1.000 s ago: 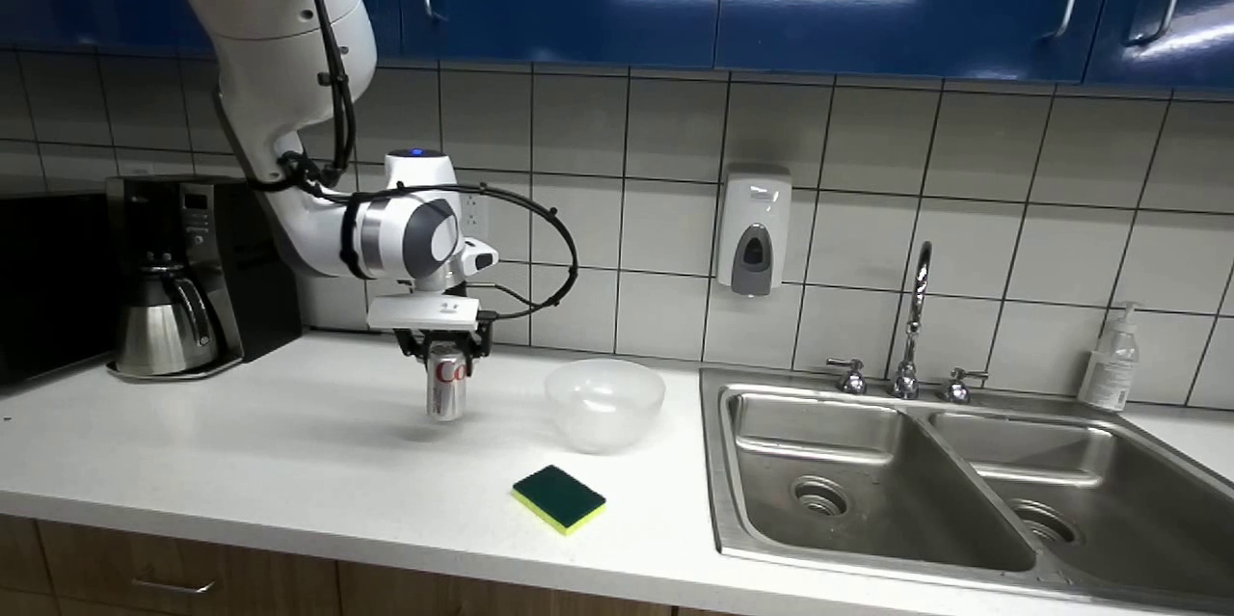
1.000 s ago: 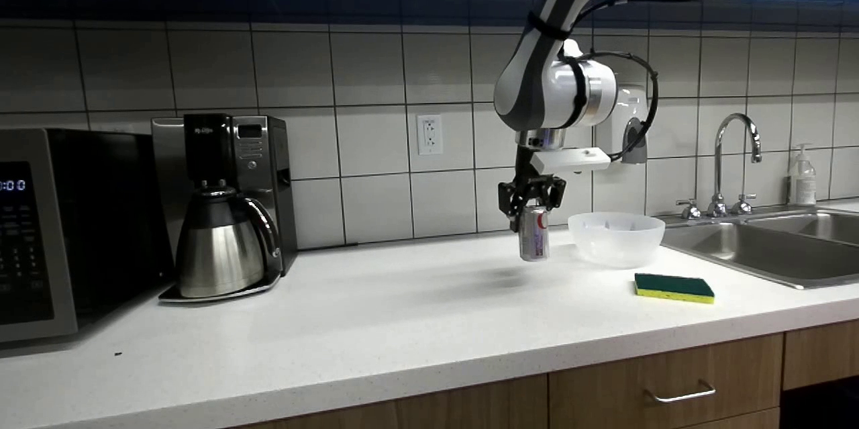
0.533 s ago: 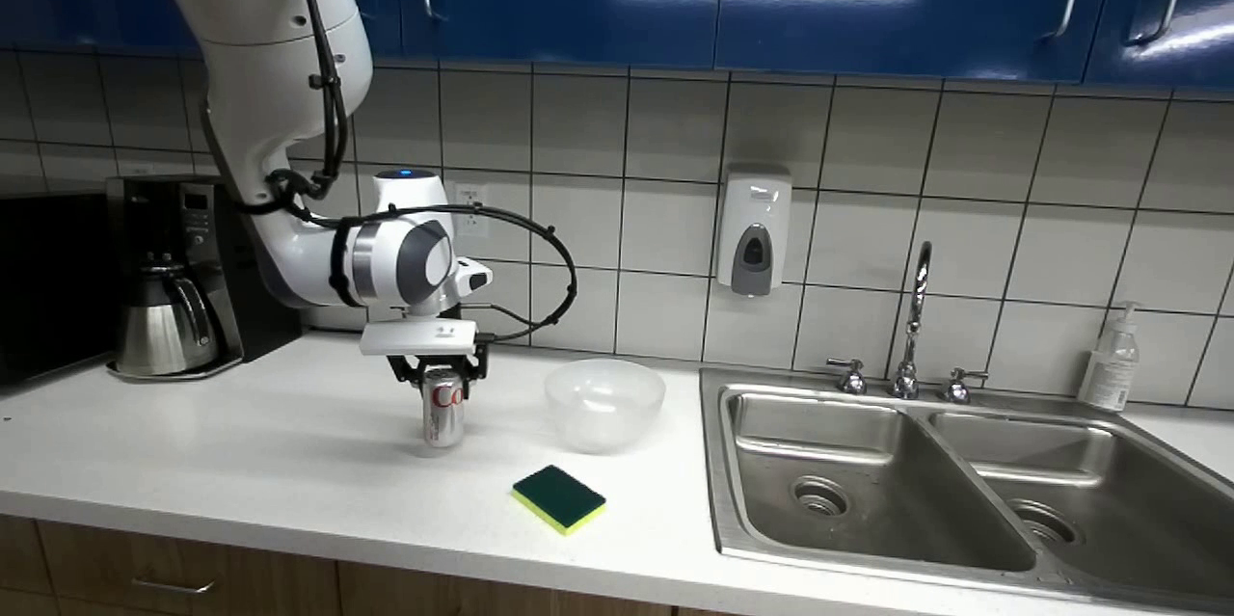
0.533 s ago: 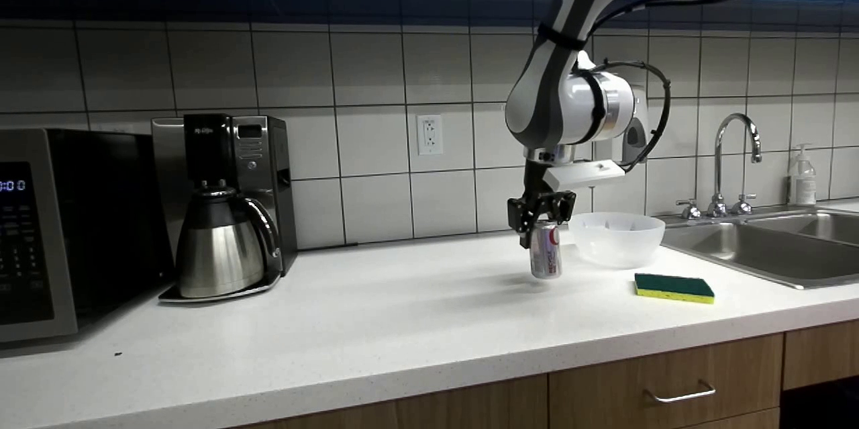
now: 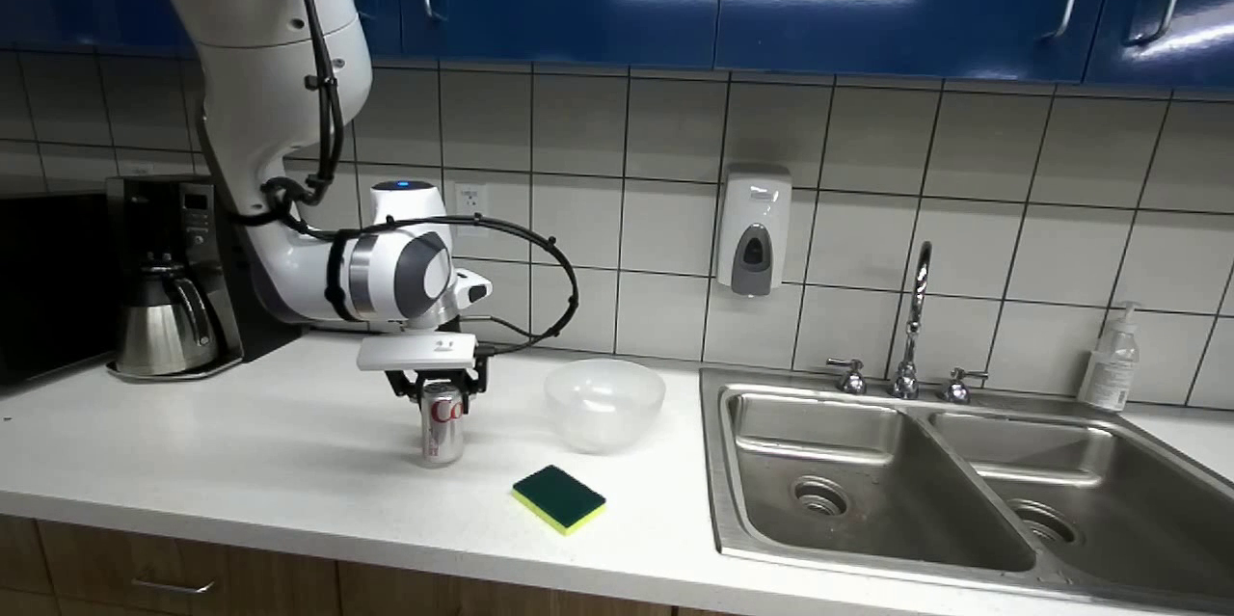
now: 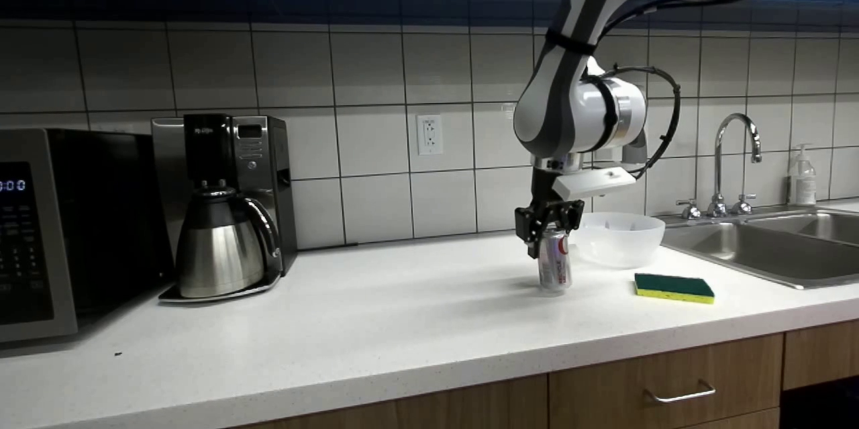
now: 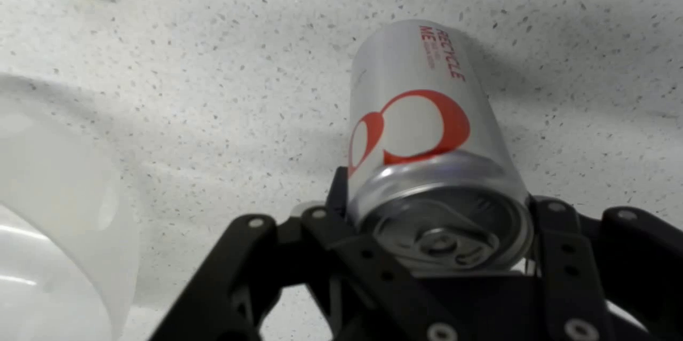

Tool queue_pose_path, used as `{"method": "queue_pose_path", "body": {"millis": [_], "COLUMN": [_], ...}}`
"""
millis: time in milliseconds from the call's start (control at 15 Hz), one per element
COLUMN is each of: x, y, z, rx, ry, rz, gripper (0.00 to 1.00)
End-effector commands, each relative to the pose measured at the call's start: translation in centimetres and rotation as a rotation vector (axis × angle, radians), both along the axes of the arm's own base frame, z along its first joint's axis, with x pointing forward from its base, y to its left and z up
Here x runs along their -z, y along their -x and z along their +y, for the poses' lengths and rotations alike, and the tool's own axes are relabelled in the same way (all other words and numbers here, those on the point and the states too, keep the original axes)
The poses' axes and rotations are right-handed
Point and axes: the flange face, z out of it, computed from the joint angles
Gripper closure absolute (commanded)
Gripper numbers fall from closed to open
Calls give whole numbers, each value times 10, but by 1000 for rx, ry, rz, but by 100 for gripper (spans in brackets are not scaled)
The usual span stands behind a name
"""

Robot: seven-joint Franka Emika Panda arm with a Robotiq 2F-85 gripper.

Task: Move the can of coke from the bowl to the counter top

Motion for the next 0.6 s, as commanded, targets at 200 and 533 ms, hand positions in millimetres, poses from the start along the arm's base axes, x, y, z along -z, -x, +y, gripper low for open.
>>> {"method": "queue_pose_path", "body": {"millis": [200,533], "x": [-5,-10], "y": [16,17], "z": [-2,-4], "rx": [-29,-32], "ry": [23,29], "rz": [-11,-31], "gripper": [13,0]}}
